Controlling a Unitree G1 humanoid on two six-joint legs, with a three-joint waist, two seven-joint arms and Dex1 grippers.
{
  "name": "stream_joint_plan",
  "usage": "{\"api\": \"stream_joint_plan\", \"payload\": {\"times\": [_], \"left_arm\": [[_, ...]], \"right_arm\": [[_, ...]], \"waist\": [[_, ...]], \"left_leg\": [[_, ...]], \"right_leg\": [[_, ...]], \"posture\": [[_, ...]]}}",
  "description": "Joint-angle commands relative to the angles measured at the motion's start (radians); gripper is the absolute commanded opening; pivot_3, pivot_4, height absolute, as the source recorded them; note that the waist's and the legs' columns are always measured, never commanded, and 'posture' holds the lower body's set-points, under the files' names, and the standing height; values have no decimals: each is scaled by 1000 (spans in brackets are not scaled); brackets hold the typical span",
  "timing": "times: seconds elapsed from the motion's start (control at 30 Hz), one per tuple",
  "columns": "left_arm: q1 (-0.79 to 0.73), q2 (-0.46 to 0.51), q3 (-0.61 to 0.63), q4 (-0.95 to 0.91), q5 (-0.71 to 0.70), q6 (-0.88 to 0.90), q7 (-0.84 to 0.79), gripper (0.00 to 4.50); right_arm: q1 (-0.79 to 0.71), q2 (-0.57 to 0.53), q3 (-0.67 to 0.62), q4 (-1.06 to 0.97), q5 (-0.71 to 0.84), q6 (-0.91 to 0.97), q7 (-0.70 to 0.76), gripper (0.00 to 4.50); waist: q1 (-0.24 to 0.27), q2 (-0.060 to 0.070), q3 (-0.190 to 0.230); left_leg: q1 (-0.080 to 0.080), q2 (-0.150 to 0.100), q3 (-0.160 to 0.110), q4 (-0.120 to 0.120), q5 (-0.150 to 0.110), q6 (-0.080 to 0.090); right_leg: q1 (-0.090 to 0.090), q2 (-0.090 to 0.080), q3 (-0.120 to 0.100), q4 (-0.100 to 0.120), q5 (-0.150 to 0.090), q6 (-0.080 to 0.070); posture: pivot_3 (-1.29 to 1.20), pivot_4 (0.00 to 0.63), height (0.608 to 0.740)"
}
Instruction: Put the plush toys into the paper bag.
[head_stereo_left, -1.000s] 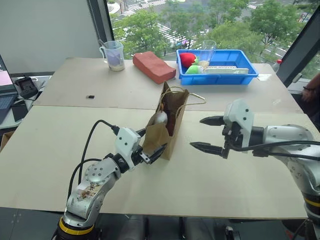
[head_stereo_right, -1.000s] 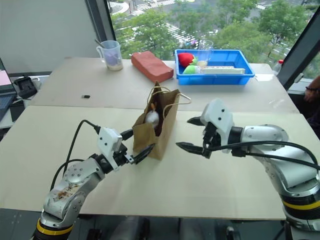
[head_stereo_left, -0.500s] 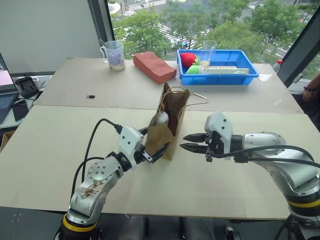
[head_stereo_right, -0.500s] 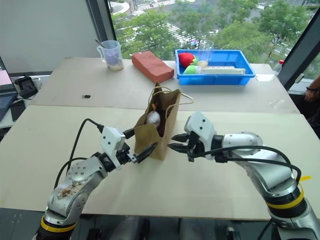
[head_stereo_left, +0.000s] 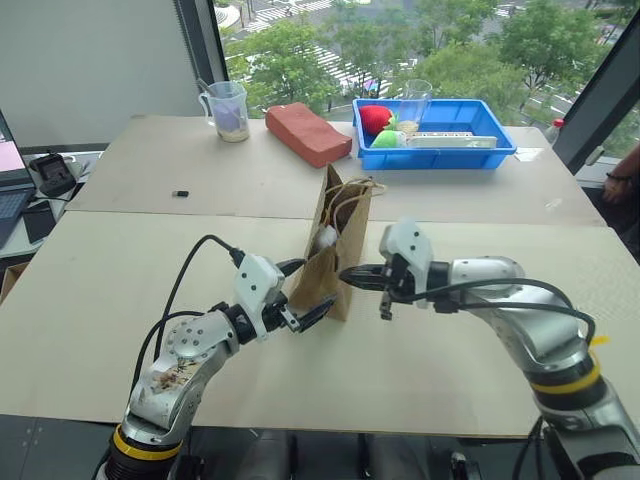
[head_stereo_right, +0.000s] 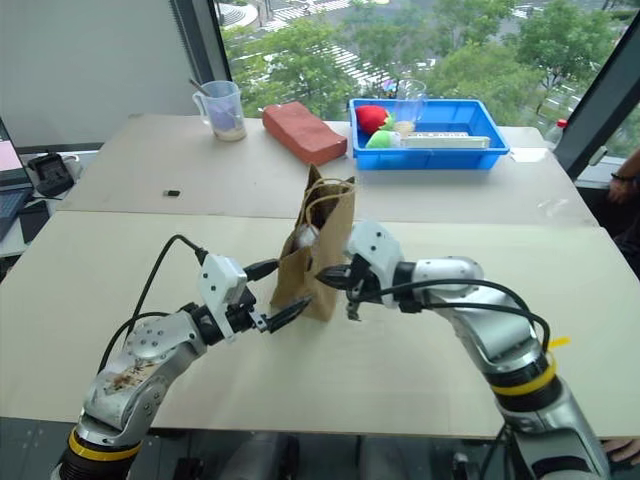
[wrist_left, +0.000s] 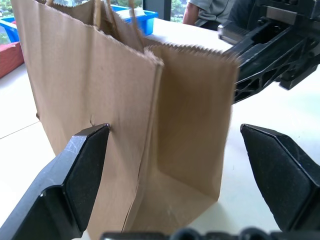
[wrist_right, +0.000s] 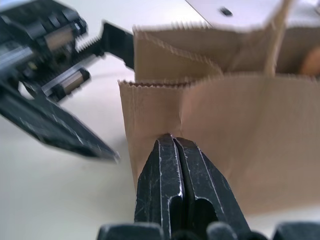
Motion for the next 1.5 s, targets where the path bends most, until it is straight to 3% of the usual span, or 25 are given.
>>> {"api": "stream_joint_plan", "payload": {"times": [0.03,0.37,0.5,0.73,0.97,1.07,1.2,1.4,1.5], "left_arm": [[-20,-11,-10,1,18,-28,9,4500],[-24,-52,-32,34,112,-74,81,4500],[-5,-42,-17,31,133,-83,91,3249],[-11,-50,-1,64,150,-104,102,32],[-61,-36,49,116,91,-107,36,32],[-134,23,102,186,7,-102,-88,32],[-250,124,148,306,-109,-97,-311,32],[-417,201,84,476,-156,-154,-657,32],[-493,190,34,599,-120,-221,-791,32]], "right_arm": [[-37,36,12,5,-2,-18,4,20],[-80,111,39,51,-18,-23,8,20],[-84,99,22,44,-15,-20,14,0],[-76,94,2,17,-6,-14,6,0],[-15,-23,-118,-121,99,66,44,0],[28,-122,-234,-194,194,140,75,0],[-19,-205,-404,-195,347,253,55,0],[-73,-486,-553,-86,442,364,163,0],[-110,-560,-579,-75,527,426,183,0]], "waist": [[0,0,0],[0,0,0],[-1,0,0],[-1,0,0],[5,0,0],[8,0,0],[-6,0,0],[1,1,1],[1,1,1]], "left_leg": [[0,0,0,0,0,0],[0,0,0,0,0,0],[0,0,0,0,0,0],[0,0,0,0,0,0],[-1,0,-1,0,0,0],[-3,-1,-2,0,0,0],[-2,0,-1,0,0,0],[-2,0,-1,0,-1,1],[-3,0,0,-1,-1,2]], "right_leg": [[0,0,0,0,0,0],[-1,-1,0,0,0,0],[-1,-1,0,0,0,0],[-1,-1,0,0,0,0],[-1,-1,0,0,0,0],[-1,-1,-2,0,0,0],[-1,-1,-2,-1,0,0],[-1,-1,-4,-2,0,0],[1,0,-4,-7,0,0]], "posture": [[0,150,740],[0,150,740],[0,150,740],[0,150,740],[0,150,740],[0,150,740],[0,150,740],[0,150,740],[0,150,740]]}}
